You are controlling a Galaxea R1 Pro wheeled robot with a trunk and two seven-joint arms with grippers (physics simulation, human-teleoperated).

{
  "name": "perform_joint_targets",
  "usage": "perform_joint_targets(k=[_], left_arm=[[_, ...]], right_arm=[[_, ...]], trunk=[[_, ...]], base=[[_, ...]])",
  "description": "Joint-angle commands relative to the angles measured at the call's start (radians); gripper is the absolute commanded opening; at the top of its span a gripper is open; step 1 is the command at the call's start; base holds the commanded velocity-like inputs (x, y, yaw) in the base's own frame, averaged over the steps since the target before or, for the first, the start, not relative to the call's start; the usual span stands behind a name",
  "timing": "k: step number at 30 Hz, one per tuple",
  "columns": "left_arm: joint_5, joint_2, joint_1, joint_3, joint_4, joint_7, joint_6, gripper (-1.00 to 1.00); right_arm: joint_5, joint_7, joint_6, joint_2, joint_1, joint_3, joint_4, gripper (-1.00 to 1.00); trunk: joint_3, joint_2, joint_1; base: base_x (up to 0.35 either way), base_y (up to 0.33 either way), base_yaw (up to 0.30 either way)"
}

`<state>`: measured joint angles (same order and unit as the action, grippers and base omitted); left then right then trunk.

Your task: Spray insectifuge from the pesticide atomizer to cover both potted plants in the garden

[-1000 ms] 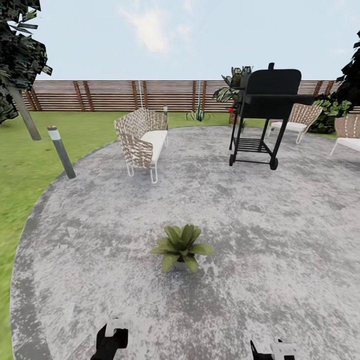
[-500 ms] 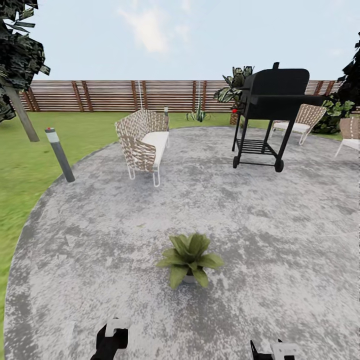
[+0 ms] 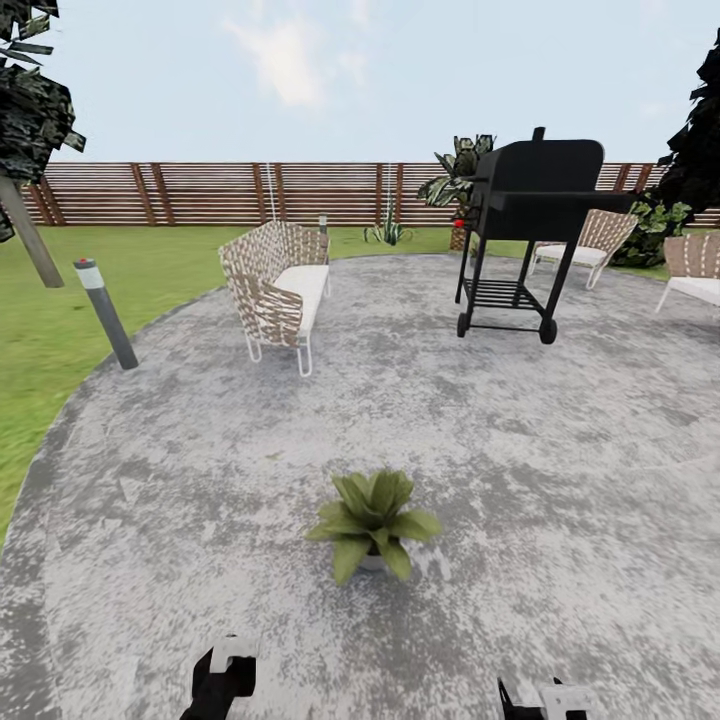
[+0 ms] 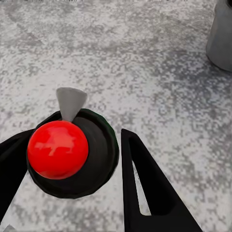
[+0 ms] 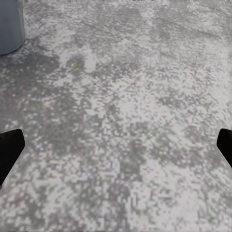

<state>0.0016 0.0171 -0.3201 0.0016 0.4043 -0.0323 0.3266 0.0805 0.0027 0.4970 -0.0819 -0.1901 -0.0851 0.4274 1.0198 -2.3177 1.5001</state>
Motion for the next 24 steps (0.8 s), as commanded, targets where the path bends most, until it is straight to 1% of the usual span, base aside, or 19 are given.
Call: perform_joint_targets(k=[1, 5, 12, 16, 18, 20, 21, 22, 23, 24], left_arm=[[0.000, 0.001, -0.001, 0.000, -0.001, -0.003, 0.004, -1.00], [0.000, 0.000, -0.001, 0.000, -0.001, -0.002, 0.005, -1.00], [0.000, -0.004, -0.001, -0.004, 0.007, 0.001, 0.005, -1.00], [0.000, -0.012, -0.003, -0.007, 0.012, 0.006, 0.006, -1.00], [-0.007, -0.014, -0.008, -0.009, 0.014, 0.009, 0.006, -1.00], [-0.026, -0.016, -0.012, -0.011, 0.014, 0.016, 0.005, -1.00], [-0.050, -0.023, -0.014, -0.012, 0.014, 0.026, 0.005, -1.00], [-0.079, -0.035, -0.016, -0.013, 0.013, 0.041, 0.005, -1.00], [-0.111, -0.052, -0.016, -0.013, 0.011, 0.063, 0.004, -1.00], [-0.144, -0.070, -0.016, -0.013, 0.009, 0.095, 0.002, -1.00]], right_arm=[[0.009, 0.000, 0.003, 0.001, 0.000, -0.005, -0.001, 1.00], [0.009, 0.000, 0.003, 0.001, -0.001, -0.005, -0.001, 1.00], [0.009, 0.000, 0.003, 0.001, 0.000, -0.005, -0.001, 1.00], [0.009, 0.001, 0.003, 0.001, 0.000, -0.005, -0.001, 1.00], [0.010, 0.002, 0.002, 0.000, -0.001, -0.004, 0.002, 1.00], [0.014, 0.004, 0.002, -0.002, -0.001, 0.008, 0.004, 1.00], [0.024, 0.004, 0.002, -0.004, -0.001, 0.023, 0.006, 1.00], [0.042, 0.005, 0.001, -0.006, -0.001, 0.042, 0.008, 1.00], [0.066, 0.006, 0.001, -0.008, -0.001, 0.062, 0.013, 1.00], [0.099, 0.006, 0.000, -0.011, -0.001, 0.079, 0.021, 1.00]], trunk=[[0.001, 0.000, 0.000], [0.000, 0.000, 0.000], [-0.005, 0.000, 0.000], [-0.006, 0.000, 0.000], [-0.006, 0.000, 0.000], [-0.006, 0.000, 0.000], [-0.006, 0.000, 0.000], [-0.007, 0.000, 0.000], [-0.007, 0.000, 0.000], [-0.007, 0.000, 0.000]], base=[[0.301, 0.000, 0.000], [0.185, 0.000, -0.108], [0.026, 0.000, -0.210], [0.002, 0.000, -0.067], [0.000, 0.000, -0.019], [0.000, 0.000, -0.008], [0.000, 0.000, -0.005], [0.000, 0.000, -0.003], [0.000, 0.000, -0.002], [0.000, 0.000, -0.001]])
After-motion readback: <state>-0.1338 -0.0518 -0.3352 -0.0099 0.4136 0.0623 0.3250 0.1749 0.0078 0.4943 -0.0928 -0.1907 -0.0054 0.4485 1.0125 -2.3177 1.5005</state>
